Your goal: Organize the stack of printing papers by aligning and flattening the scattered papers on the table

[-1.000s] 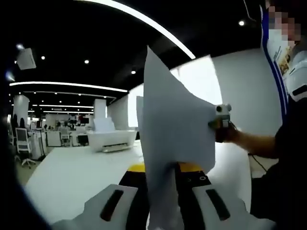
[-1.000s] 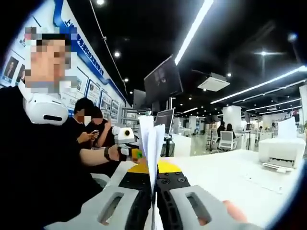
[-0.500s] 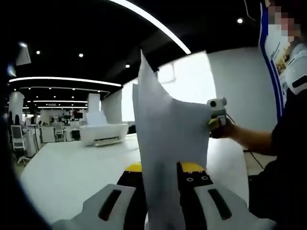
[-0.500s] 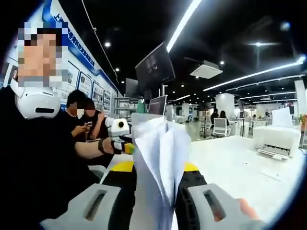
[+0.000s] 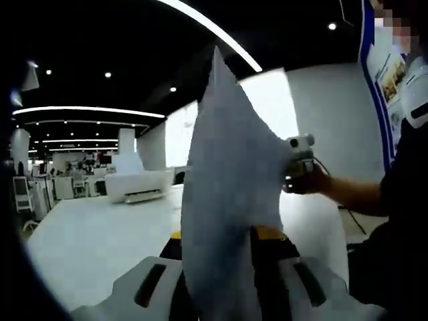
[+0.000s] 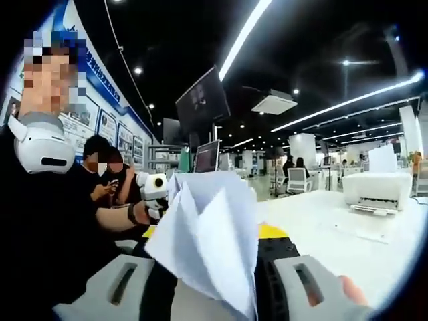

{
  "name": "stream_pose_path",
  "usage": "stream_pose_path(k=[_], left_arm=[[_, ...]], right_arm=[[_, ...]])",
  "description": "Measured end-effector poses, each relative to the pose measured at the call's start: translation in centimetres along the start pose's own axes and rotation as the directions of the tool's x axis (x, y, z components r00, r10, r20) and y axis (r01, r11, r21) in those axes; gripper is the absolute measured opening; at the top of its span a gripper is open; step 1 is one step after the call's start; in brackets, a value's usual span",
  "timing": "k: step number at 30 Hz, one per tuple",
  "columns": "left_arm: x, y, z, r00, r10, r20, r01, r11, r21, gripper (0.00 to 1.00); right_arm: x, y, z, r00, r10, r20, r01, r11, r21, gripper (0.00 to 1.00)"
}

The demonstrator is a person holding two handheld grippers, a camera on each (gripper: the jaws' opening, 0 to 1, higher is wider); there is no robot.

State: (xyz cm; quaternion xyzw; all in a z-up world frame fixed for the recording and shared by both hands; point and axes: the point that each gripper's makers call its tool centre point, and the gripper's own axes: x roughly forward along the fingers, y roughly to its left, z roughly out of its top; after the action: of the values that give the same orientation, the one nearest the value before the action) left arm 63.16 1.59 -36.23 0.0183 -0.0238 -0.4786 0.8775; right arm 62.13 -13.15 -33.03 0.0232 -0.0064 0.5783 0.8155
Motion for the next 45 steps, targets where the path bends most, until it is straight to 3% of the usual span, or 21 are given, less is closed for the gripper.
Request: stream_pose_path(k=[3, 7, 12, 16, 20, 22, 39, 45], left_arm=[[0.3, 0.0, 0.2, 1.0, 0.009, -0.008, -0.009, 1.0, 0.011, 0.29], [0.3, -0.2, 0.2, 1.0, 0.015, -0.016, -0.015, 1.0, 0.028, 0.29], [0.2, -0.5, 0.0, 1.0, 0.02, -0.021, -0.019, 1.0, 0.021, 0.29], [-0.6, 0.2, 0.6, 1.0, 0.021, -0.022, -0.02, 0.999, 0.033, 0.3], [-1.6, 0.5, 1.5, 0.998, 0.062, 0.021, -0.061, 0.998, -0.015, 0.33], [-1.6, 0.5, 1.5, 0.997, 0.074, 0.025, -0.074, 0.997, -0.004, 0.35], [1.8, 0.9, 1.1, 0.999, 0.022, -0.029, -0.022, 1.0, 0.009, 0.4], [2.6, 0.7, 1.4, 0.999, 0.04, -0.028, -0.04, 0.999, 0.009, 0.5]], right_arm=[[-0.2, -0.6, 0.4, 1.0, -0.027, 0.011, 0.027, 1.0, -0.007, 0.36], [-1.4, -1.2, 0.7, 0.999, -0.048, 0.022, 0.048, 0.999, -0.018, 0.15], [-2.2, -1.5, 0.9, 0.998, -0.046, 0.03, 0.046, 0.999, 0.009, 0.11], [-1.9, -0.7, 1.2, 0.997, -0.061, 0.046, 0.06, 0.998, 0.009, 0.13], [-2.1, -0.9, 1.6, 0.992, -0.102, 0.075, 0.099, 0.994, 0.034, 0.19], [-2.6, -1.0, 1.8, 0.99, -0.101, 0.1, 0.096, 0.994, 0.056, 0.22], [-3.9, -2.8, 1.3, 0.989, -0.132, 0.066, 0.126, 0.988, 0.091, 0.29], [-3.6, -3.2, 1.5, 0.987, -0.139, 0.076, 0.13, 0.985, 0.112, 0.3]])
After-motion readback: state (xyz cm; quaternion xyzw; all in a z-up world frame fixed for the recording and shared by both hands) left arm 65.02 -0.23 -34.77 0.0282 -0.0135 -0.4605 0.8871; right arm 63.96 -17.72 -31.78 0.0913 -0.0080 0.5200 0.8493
